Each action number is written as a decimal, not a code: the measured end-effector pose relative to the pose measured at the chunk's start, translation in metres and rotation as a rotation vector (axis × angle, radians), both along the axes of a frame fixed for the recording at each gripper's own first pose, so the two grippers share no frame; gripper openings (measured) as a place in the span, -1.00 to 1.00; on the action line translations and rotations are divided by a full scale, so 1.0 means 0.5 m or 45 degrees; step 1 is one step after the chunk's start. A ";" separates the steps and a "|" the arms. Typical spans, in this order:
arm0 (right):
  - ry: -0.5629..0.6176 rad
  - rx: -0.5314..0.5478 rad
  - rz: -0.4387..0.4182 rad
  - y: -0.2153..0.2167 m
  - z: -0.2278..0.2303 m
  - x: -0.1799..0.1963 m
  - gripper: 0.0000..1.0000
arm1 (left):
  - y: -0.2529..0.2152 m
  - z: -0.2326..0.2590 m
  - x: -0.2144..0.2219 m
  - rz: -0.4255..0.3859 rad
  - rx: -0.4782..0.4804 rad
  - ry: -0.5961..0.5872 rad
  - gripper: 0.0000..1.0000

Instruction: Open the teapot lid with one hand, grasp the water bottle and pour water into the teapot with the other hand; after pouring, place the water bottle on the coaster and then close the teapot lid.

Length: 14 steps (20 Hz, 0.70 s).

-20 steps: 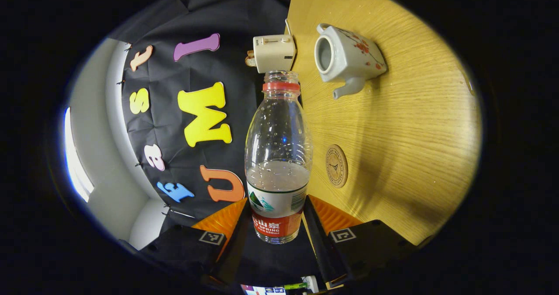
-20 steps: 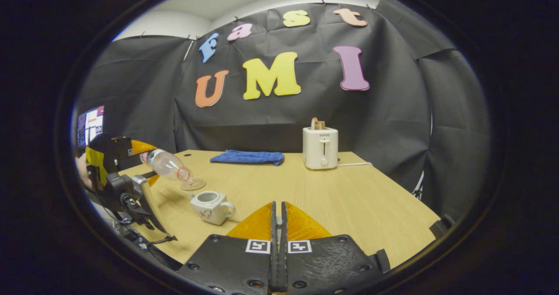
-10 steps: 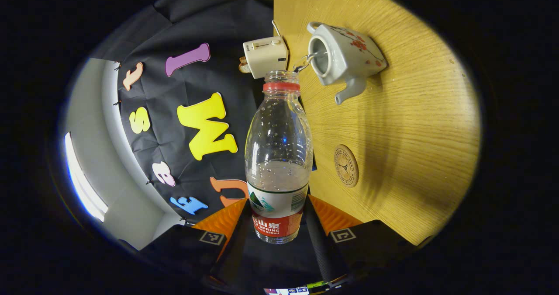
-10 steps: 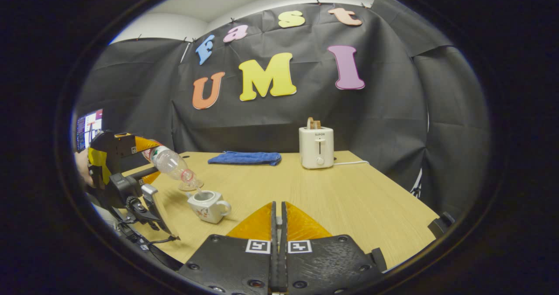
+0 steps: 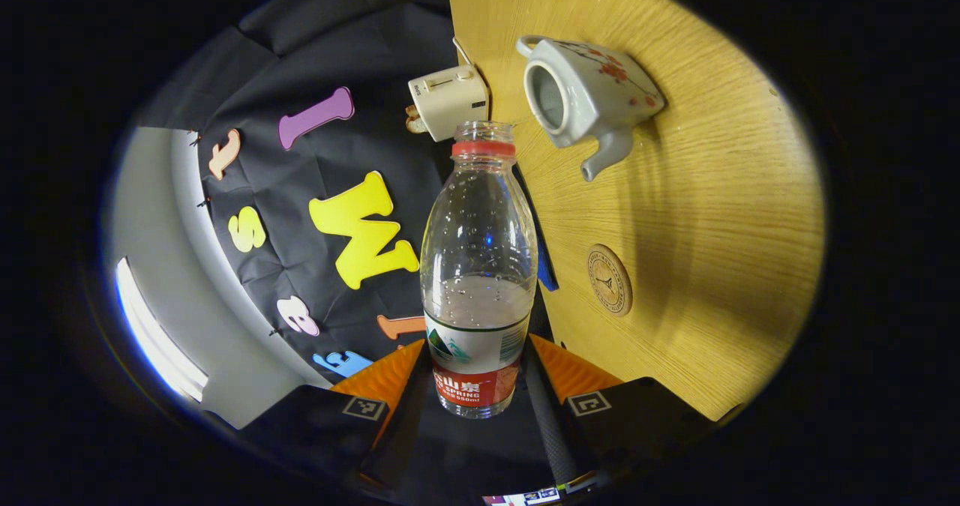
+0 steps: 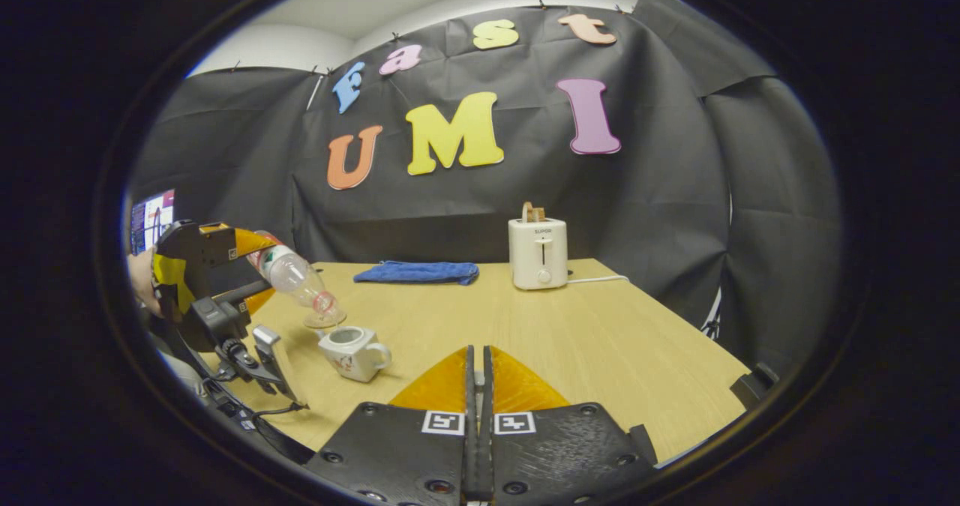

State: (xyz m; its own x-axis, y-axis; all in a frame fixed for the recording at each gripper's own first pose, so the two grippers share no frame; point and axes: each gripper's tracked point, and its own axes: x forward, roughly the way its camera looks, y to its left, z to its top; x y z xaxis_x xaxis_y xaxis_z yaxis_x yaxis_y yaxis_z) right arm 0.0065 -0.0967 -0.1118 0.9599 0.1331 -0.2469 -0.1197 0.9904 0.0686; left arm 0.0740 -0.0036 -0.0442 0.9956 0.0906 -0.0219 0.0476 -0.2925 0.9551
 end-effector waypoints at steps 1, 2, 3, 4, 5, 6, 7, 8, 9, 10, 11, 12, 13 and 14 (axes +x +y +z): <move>-0.001 0.000 0.000 -0.001 -0.001 -0.002 -1.00 | -0.001 0.000 0.001 0.000 0.007 0.000 0.46; -0.002 0.000 -0.001 -0.002 0.000 -0.002 -1.00 | -0.001 0.001 0.003 -0.002 0.015 -0.001 0.46; -0.002 0.000 -0.001 -0.001 0.000 -0.001 -1.00 | -0.003 0.001 0.003 -0.005 0.025 -0.003 0.45; -0.003 0.000 -0.002 -0.003 0.000 0.000 -1.00 | -0.005 0.004 0.003 -0.005 0.035 -0.005 0.46; -0.003 0.000 -0.002 -0.004 0.000 -0.002 -1.00 | -0.005 0.004 0.004 -0.007 0.042 -0.005 0.44; -0.004 0.000 -0.002 -0.004 0.000 -0.002 -1.00 | -0.005 0.006 0.004 -0.007 0.050 -0.005 0.46; -0.003 -0.001 0.000 -0.001 -0.001 -0.003 -1.00 | -0.007 0.006 0.004 -0.007 0.058 -0.004 0.46; -0.004 -0.001 0.001 -0.001 -0.001 -0.004 -1.00 | -0.005 0.004 0.003 -0.005 0.068 -0.002 0.45; -0.004 -0.001 0.002 -0.001 0.000 -0.004 -1.00 | -0.004 0.004 0.006 -0.005 0.080 -0.003 0.46; -0.004 0.000 0.002 -0.001 0.000 -0.003 -1.00 | -0.005 0.006 0.005 -0.005 0.090 -0.003 0.45; -0.004 0.000 0.002 -0.001 -0.001 -0.004 -1.00 | -0.006 0.007 0.006 -0.005 0.096 -0.005 0.46; -0.006 0.001 0.002 -0.001 0.000 -0.004 -1.00 | -0.007 0.009 0.007 -0.008 0.108 -0.007 0.46; -0.007 0.001 0.001 -0.002 -0.001 -0.004 -1.00 | -0.010 0.014 0.008 -0.011 0.121 -0.016 0.46; -0.006 0.002 0.001 -0.004 -0.001 -0.003 -1.00 | -0.013 0.018 0.005 -0.014 0.127 -0.018 0.46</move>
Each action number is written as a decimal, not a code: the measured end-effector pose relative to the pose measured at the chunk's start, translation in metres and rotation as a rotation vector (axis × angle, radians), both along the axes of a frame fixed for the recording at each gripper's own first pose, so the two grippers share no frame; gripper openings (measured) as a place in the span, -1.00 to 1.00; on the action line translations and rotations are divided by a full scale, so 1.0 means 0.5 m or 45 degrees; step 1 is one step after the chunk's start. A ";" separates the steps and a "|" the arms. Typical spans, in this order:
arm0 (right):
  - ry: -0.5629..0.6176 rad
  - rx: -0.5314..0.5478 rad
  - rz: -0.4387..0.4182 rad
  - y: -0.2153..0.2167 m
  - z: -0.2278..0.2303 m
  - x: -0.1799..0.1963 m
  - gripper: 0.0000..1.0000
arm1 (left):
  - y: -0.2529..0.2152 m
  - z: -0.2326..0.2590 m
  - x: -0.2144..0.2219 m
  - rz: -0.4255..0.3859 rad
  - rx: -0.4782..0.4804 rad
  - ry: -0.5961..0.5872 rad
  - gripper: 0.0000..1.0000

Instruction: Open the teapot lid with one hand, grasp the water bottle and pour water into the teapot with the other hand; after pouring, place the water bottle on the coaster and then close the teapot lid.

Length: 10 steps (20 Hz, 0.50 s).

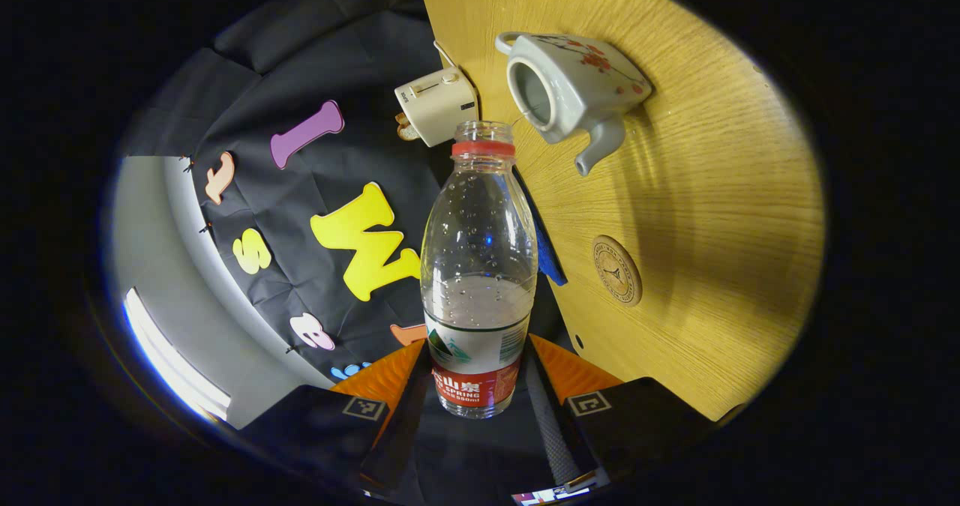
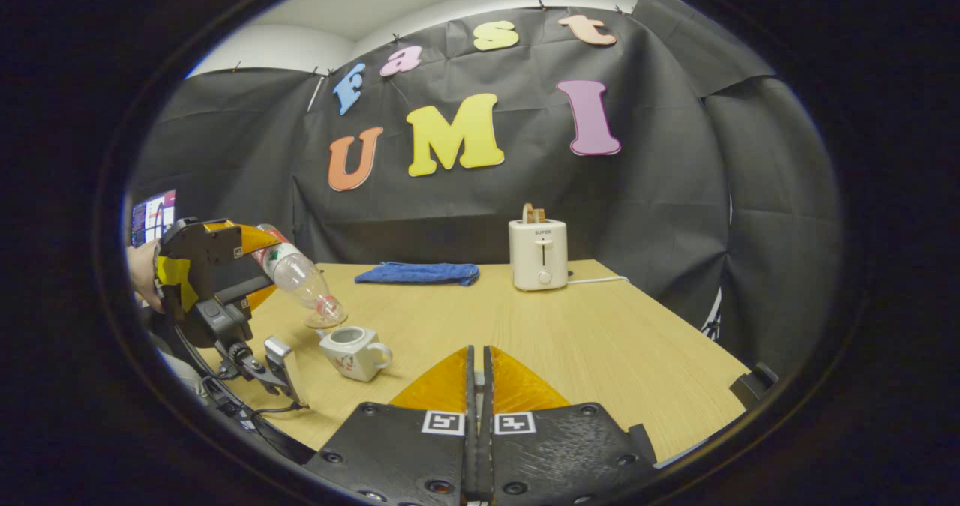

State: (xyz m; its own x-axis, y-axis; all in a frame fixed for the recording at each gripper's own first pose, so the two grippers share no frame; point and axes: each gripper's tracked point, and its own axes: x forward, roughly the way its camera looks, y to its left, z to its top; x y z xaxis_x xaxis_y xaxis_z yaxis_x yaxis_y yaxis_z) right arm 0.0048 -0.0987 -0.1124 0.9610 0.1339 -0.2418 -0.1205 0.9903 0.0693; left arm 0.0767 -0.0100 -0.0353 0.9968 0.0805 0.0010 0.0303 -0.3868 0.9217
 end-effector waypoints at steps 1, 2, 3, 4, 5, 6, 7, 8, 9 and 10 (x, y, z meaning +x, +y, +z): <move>0.002 0.002 0.000 -0.001 -0.002 -0.001 -1.00 | -0.002 0.002 0.000 -0.003 0.005 -0.001 0.46; 0.002 0.003 0.000 -0.001 -0.001 -0.001 -1.00 | -0.004 0.000 0.000 -0.005 0.012 -0.003 0.46; 0.001 0.003 0.000 -0.001 -0.001 -0.001 -1.00 | -0.007 0.002 -0.001 -0.012 0.023 -0.007 0.45; 0.000 0.003 0.000 -0.001 -0.001 -0.002 -1.00 | -0.011 0.006 -0.002 -0.014 0.035 -0.011 0.45; -0.001 0.002 0.001 -0.001 -0.001 -0.003 -1.00 | -0.013 0.006 -0.002 -0.014 0.047 -0.010 0.44; -0.003 0.000 0.001 0.000 0.000 -0.004 -1.00 | -0.012 0.008 0.000 -0.014 0.059 -0.008 0.45; -0.004 0.000 0.002 0.000 -0.001 -0.004 -1.00 | -0.013 0.012 0.001 -0.015 0.071 -0.006 0.45; -0.006 0.001 0.003 0.000 0.000 -0.004 -1.00 | -0.011 0.012 0.000 -0.014 0.077 -0.006 0.45; -0.006 0.003 0.003 -0.001 -0.002 -0.005 -1.00 | -0.011 0.016 0.001 -0.015 0.087 -0.003 0.46; -0.003 0.003 0.004 -0.001 -0.003 -0.005 -1.00 | -0.013 0.016 -0.001 -0.018 0.103 -0.001 0.45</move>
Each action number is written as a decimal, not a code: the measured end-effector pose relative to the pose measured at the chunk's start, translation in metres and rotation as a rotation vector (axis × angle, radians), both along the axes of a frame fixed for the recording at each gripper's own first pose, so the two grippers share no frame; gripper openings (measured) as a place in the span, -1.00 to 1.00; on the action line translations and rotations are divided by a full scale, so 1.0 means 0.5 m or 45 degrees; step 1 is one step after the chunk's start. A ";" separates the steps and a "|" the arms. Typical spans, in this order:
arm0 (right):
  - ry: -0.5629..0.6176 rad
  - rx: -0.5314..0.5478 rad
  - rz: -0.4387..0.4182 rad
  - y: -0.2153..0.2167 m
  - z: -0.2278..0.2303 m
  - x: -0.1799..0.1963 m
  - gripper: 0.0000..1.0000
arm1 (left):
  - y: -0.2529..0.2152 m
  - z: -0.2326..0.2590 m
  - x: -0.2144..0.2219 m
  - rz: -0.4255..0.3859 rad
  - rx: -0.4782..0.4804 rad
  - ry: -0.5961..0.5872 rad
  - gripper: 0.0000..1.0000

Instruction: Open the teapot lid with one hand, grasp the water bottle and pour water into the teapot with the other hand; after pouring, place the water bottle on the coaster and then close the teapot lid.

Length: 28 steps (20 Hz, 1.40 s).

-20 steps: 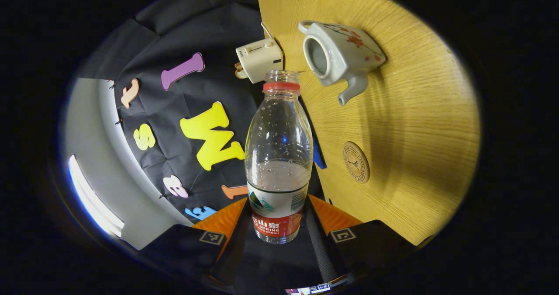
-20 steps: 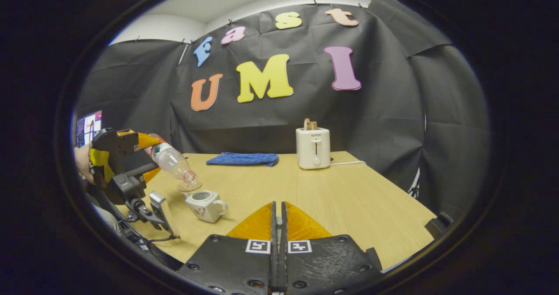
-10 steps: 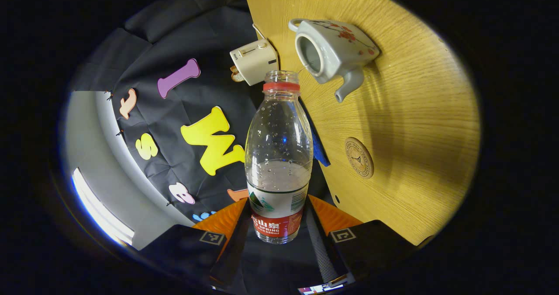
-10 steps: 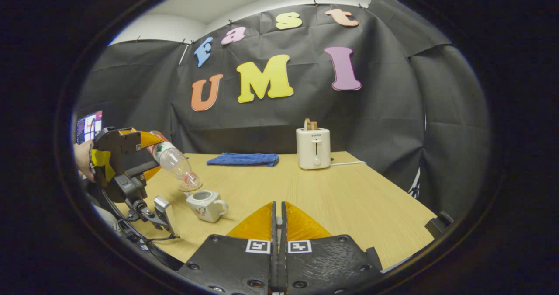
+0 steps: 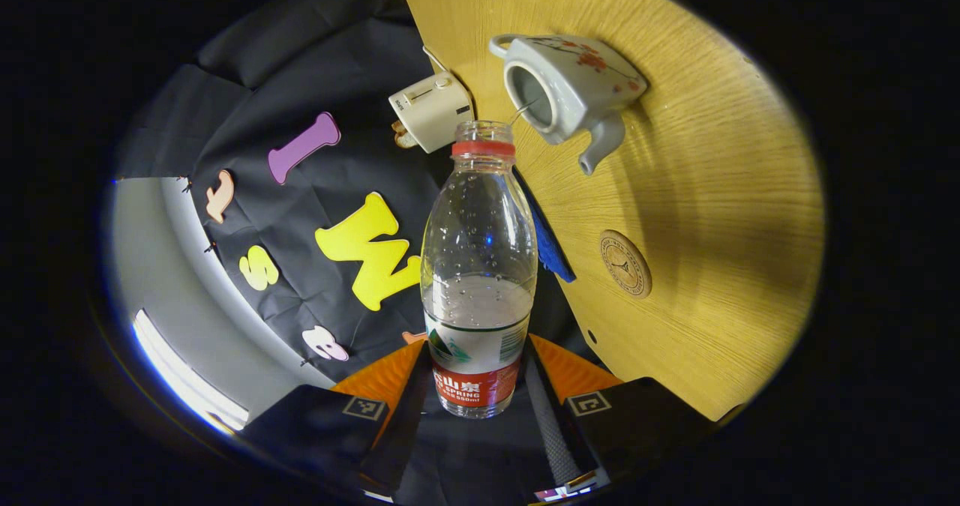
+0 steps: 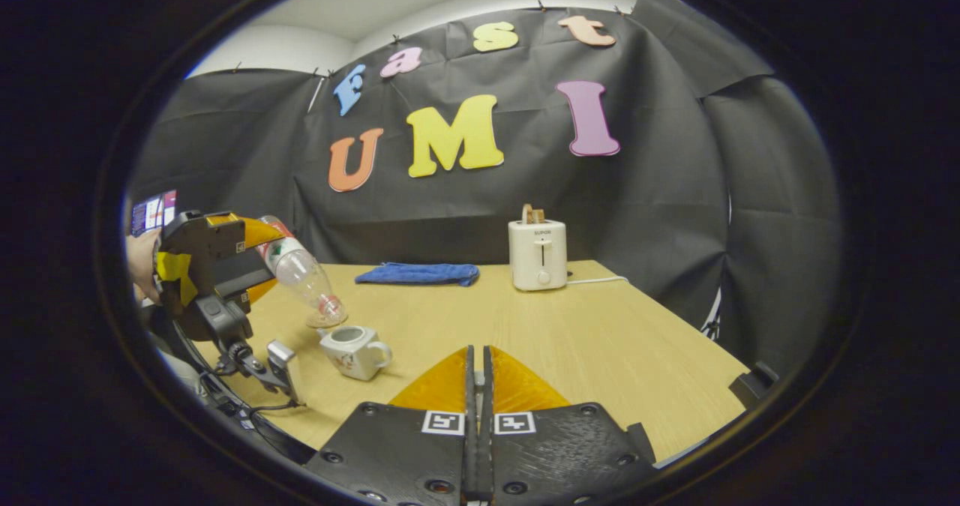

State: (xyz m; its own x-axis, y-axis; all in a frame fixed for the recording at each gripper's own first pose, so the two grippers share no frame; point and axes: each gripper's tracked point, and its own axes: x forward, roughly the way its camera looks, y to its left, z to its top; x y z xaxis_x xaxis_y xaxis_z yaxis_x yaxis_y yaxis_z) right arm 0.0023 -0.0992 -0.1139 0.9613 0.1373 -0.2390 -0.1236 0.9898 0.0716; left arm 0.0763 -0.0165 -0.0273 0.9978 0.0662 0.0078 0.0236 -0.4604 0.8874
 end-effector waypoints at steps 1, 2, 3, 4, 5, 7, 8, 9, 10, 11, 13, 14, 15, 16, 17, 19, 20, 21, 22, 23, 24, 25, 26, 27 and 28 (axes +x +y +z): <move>0.002 0.001 -0.001 -0.001 -0.003 -0.002 -1.00 | -0.001 0.005 0.000 -0.003 0.015 -0.001 0.46; 0.002 0.005 0.000 -0.001 -0.003 -0.003 -1.00 | -0.001 0.012 0.002 -0.006 0.029 -0.004 0.44; 0.001 0.009 -0.002 -0.002 -0.003 -0.003 -1.00 | -0.003 0.015 0.001 -0.004 0.040 -0.006 0.45; 0.000 0.013 -0.002 -0.002 -0.001 -0.004 -1.00 | -0.004 0.016 0.003 -0.006 0.050 -0.009 0.44; -0.001 0.015 -0.002 -0.002 -0.002 -0.003 -1.00 | -0.008 0.018 0.003 -0.011 0.059 -0.010 0.46; 0.000 0.014 0.001 -0.001 -0.004 -0.005 -1.00 | -0.016 0.022 0.007 -0.019 0.076 -0.009 0.44; -0.001 0.016 0.002 -0.001 -0.004 -0.005 -1.00 | -0.017 0.023 0.008 -0.019 0.081 -0.011 0.45; -0.002 0.016 0.002 -0.003 -0.003 -0.006 -1.00 | -0.016 0.023 0.007 -0.020 0.089 -0.009 0.45; -0.003 0.018 0.001 -0.003 -0.002 -0.007 -1.00 | -0.019 0.026 0.008 -0.022 0.100 -0.011 0.46; -0.002 0.019 0.000 -0.006 -0.003 -0.008 -1.00 | -0.024 0.029 0.006 -0.026 0.111 -0.014 0.44; 0.002 0.029 -0.002 -0.008 -0.006 -0.006 -1.00 | -0.025 0.033 0.007 -0.027 0.129 -0.018 0.45; 0.003 0.033 -0.003 -0.008 -0.007 -0.006 -1.00 | -0.025 0.034 0.008 -0.027 0.132 -0.017 0.45; 0.004 0.034 -0.003 -0.009 -0.008 -0.006 -1.00 | -0.026 0.034 0.008 -0.028 0.137 -0.016 0.45; 0.004 0.033 -0.002 -0.008 -0.008 -0.006 -1.00 | -0.028 0.036 0.009 -0.028 0.143 -0.016 0.44; 0.003 0.033 -0.002 -0.008 -0.008 -0.006 -1.00 | -0.028 0.035 0.010 -0.028 0.145 -0.014 0.44; 0.002 0.037 -0.004 -0.009 -0.007 -0.008 -0.99 | -0.030 0.032 0.010 -0.029 0.145 -0.008 0.52; 0.002 0.040 -0.004 -0.010 -0.007 -0.007 -0.99 | -0.031 0.033 0.008 -0.028 0.148 -0.009 0.45; 0.003 0.040 -0.004 -0.009 -0.007 -0.008 -1.00 | -0.033 0.033 0.009 -0.031 0.151 -0.008 0.45; 0.003 0.040 -0.003 -0.009 -0.007 -0.009 -1.00 | -0.036 0.034 0.009 -0.032 0.151 -0.008 0.45; 0.002 0.041 -0.003 -0.009 -0.007 -0.009 -1.00 | -0.038 0.035 0.010 -0.035 0.150 -0.009 0.44; 0.001 0.041 -0.003 -0.010 -0.005 -0.010 -1.00 | -0.039 0.036 0.011 -0.037 0.149 -0.011 0.44; -0.001 0.041 -0.003 -0.009 -0.004 -0.010 -1.00 | -0.042 0.032 0.008 -0.040 0.149 -0.009 0.44; -0.002 0.041 -0.003 -0.010 -0.003 -0.010 -1.00 | -0.042 0.035 0.010 -0.039 0.148 -0.010 0.45; -0.002 0.042 -0.003 -0.010 -0.003 -0.010 -1.00 | -0.042 0.035 0.009 -0.039 0.148 -0.009 0.44; -0.003 0.041 -0.004 -0.010 -0.002 -0.009 -1.00 | -0.041 0.035 0.011 -0.039 0.147 -0.009 0.44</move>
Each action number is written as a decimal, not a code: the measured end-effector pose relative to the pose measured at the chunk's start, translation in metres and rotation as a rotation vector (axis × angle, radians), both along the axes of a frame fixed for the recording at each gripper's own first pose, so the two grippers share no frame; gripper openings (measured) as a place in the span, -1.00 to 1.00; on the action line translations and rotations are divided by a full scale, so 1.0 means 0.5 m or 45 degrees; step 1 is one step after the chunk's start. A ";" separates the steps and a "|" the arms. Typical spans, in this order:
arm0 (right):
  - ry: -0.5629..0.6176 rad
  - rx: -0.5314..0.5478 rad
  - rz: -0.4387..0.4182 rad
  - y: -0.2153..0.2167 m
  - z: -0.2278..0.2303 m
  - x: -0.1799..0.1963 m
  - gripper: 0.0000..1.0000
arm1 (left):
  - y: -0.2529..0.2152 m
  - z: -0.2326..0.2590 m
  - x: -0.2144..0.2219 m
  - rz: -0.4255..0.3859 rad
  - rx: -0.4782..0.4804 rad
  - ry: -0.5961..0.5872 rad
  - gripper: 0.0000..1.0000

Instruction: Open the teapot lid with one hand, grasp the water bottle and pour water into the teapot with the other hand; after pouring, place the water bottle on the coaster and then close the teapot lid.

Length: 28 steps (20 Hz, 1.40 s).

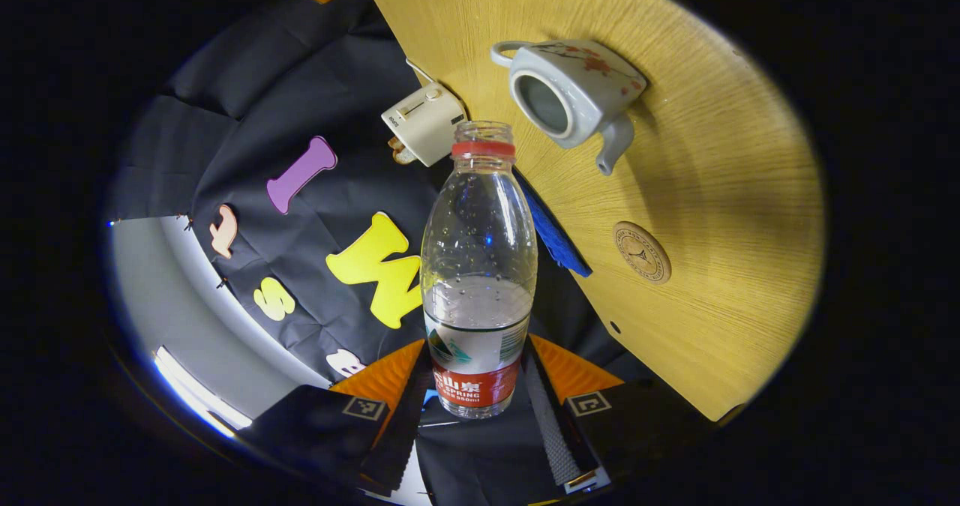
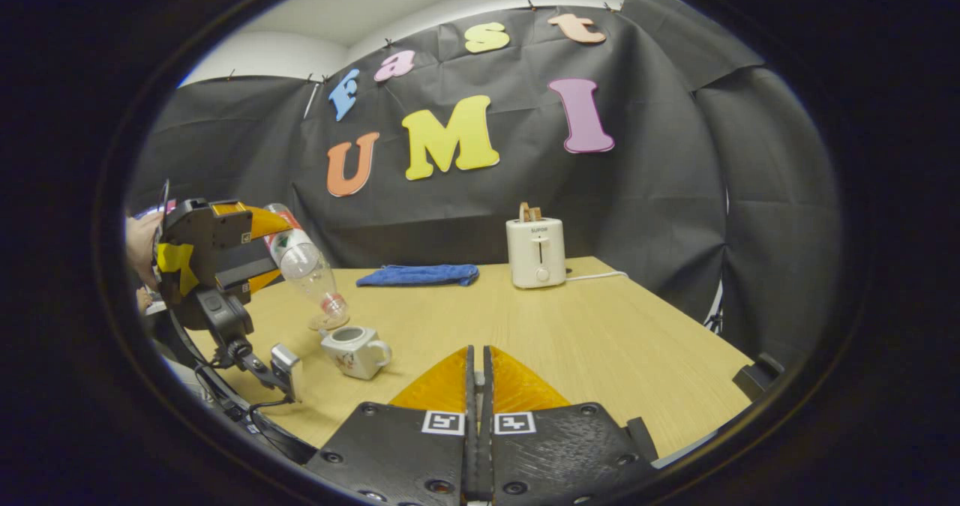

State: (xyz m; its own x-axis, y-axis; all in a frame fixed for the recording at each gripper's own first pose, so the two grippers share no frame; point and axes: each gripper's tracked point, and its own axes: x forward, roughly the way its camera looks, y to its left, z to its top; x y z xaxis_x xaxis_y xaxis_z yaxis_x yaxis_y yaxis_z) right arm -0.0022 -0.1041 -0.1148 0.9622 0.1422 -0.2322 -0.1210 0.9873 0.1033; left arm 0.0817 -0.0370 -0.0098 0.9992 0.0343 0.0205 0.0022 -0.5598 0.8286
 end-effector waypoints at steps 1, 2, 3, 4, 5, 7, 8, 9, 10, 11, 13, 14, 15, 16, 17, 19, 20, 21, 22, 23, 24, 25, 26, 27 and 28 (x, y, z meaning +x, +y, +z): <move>-0.001 0.000 0.000 0.000 0.000 -0.001 -1.00 | 0.001 0.001 0.001 -0.001 -0.005 -0.002 0.44; -0.001 0.000 -0.001 0.000 0.002 -0.002 -1.00 | 0.002 0.000 0.001 -0.008 -0.019 -0.004 0.45; -0.001 -0.001 0.000 0.000 0.002 -0.003 -1.00 | 0.003 -0.004 0.000 -0.010 -0.053 -0.002 0.45; -0.002 -0.002 -0.002 0.001 0.004 -0.003 -1.00 | 0.015 -0.014 0.000 0.002 -0.108 0.012 0.45; -0.006 -0.002 -0.004 0.000 0.006 -0.003 -1.00 | 0.027 -0.031 0.001 0.022 -0.170 0.034 0.45; -0.011 -0.005 -0.007 0.001 0.013 -0.002 -1.00 | 0.033 -0.047 -0.002 0.033 -0.274 0.053 0.45; -0.014 -0.008 -0.008 0.001 0.017 -0.001 -1.00 | 0.032 -0.046 -0.004 0.027 -0.332 0.056 0.45; -0.015 -0.013 -0.008 0.004 0.019 -0.001 -1.00 | 0.033 -0.050 -0.007 0.026 -0.404 0.062 0.51; -0.018 -0.014 -0.006 0.007 0.024 -0.002 -1.00 | 0.039 -0.059 -0.007 0.028 -0.487 0.078 0.38; -0.021 -0.014 -0.003 0.010 0.029 -0.001 -1.00 | 0.044 -0.068 -0.007 0.037 -0.582 0.095 0.44; -0.032 -0.020 0.001 0.017 0.040 -0.003 -1.00 | 0.057 -0.081 -0.015 0.060 -0.801 0.117 0.44; -0.037 -0.027 0.002 0.021 0.046 -0.004 -1.00 | 0.063 -0.085 -0.026 0.073 -0.911 0.110 0.45; -0.043 -0.033 0.005 0.026 0.051 -0.004 -1.00 | 0.065 -0.085 -0.030 0.073 -1.021 0.110 0.45; -0.046 -0.036 0.010 0.031 0.055 -0.006 -1.00 | 0.076 -0.092 -0.039 0.087 -1.138 0.108 0.44; -0.049 -0.040 0.015 0.037 0.059 -0.006 -1.00 | 0.077 -0.097 -0.046 0.095 -1.258 0.110 0.45; -0.050 -0.042 0.028 0.049 0.064 -0.009 -1.00 | 0.095 -0.105 -0.061 0.129 -1.506 0.101 0.44; -0.049 -0.045 0.036 0.055 0.070 -0.009 -1.00 | 0.101 -0.113 -0.069 0.141 -1.639 0.106 0.45; -0.050 -0.047 0.040 0.061 0.074 -0.008 -1.00 | 0.104 -0.122 -0.072 0.158 -1.765 0.118 0.45; -0.060 -0.047 0.040 0.064 0.082 -0.009 -1.00 | 0.110 -0.131 -0.076 0.177 -1.880 0.130 0.45; -0.067 -0.048 0.039 0.066 0.088 -0.009 -1.00 | 0.112 -0.132 -0.080 0.184 -1.985 0.135 0.46; -0.074 -0.046 0.041 0.070 0.096 -0.009 -1.00 | 0.116 -0.130 -0.082 0.186 -2.093 0.141 0.46; -0.079 -0.046 0.042 0.074 0.100 -0.010 -1.00 | 0.113 -0.126 -0.084 0.181 -2.208 0.151 0.46; -0.081 -0.050 0.046 0.079 0.102 -0.010 -1.00 | 0.113 -0.122 -0.081 0.165 -2.320 0.167 0.46; -0.083 -0.055 0.049 0.083 0.104 -0.011 -1.00 | 0.113 -0.114 -0.074 0.154 -2.413 0.167 0.46; -0.082 -0.060 0.053 0.087 0.106 -0.012 -1.00 | 0.115 -0.108 -0.069 0.143 -2.482 0.160 0.46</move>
